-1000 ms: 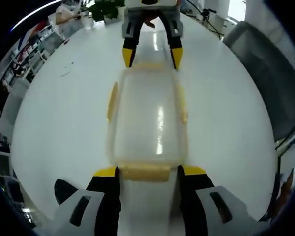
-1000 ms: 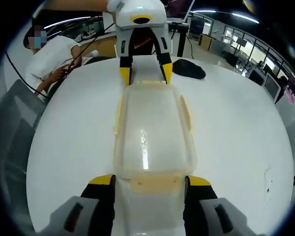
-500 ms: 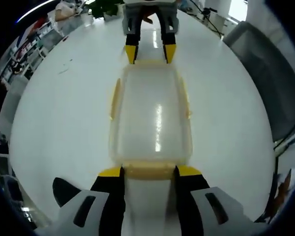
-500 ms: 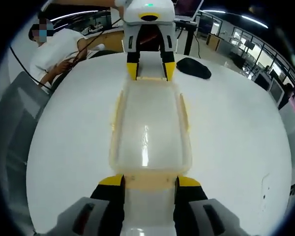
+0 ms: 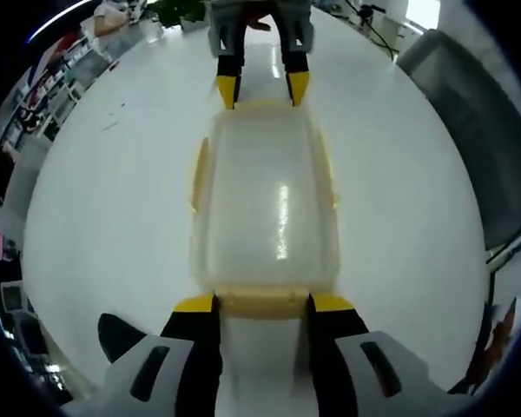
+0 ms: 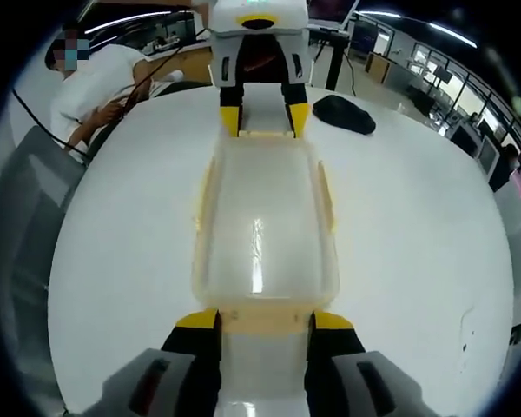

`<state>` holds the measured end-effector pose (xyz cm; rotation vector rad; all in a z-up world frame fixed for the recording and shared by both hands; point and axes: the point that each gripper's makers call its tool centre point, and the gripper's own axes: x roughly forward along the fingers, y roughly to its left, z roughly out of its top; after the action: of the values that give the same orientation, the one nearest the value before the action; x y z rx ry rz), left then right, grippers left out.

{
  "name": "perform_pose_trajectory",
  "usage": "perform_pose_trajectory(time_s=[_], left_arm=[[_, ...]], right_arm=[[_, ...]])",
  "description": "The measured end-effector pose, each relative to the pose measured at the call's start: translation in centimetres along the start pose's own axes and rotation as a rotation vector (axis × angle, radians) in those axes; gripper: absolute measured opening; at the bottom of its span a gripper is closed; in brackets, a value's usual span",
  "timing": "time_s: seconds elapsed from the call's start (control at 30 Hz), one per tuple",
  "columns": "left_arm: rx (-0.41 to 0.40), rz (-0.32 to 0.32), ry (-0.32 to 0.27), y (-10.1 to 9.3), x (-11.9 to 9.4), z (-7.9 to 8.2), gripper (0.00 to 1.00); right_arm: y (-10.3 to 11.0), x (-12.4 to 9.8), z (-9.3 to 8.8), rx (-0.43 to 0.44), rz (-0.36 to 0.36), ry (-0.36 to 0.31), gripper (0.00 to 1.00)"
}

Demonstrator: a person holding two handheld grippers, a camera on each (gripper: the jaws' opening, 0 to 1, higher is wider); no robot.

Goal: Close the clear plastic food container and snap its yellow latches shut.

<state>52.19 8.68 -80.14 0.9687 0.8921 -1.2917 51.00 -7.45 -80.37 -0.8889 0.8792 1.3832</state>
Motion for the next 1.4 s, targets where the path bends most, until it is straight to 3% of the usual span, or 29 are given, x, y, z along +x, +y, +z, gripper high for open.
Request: perform_pose_trajectory(time_s=[0.17,0.3,0.77,1.2,1.4], left_arm=[[-0.014,0.015,-0.004,0.3,0.0,0.1,0.36],[-0.002,0.028,0.032,0.5,-0.2,0.3,0.36],[0.002,0.045,0.009,0.1,-3.1,2.5,0.36],[-0.005,0.045,0.004,-0.7,-4.7,5.1,0.35],[-0.012,0.044,-0.009,-0.7,-5.3,7.4,0.35]], right_arm=[[-0.1,0.0,0.0,0.003,0.0,-0.009,0.35],[-0.1,-0.5,0.1,0.003,-0.004,-0.02,0.35],[0.0,-3.8,0.7,0.0,-0.011,-0.076,0.35],[0.3,-6.7,0.1,-0.021,-0.02,-0.074,0.35],[0.3,-8.3,-1.2,-0.03,-0.028,-0.066,0.35]])
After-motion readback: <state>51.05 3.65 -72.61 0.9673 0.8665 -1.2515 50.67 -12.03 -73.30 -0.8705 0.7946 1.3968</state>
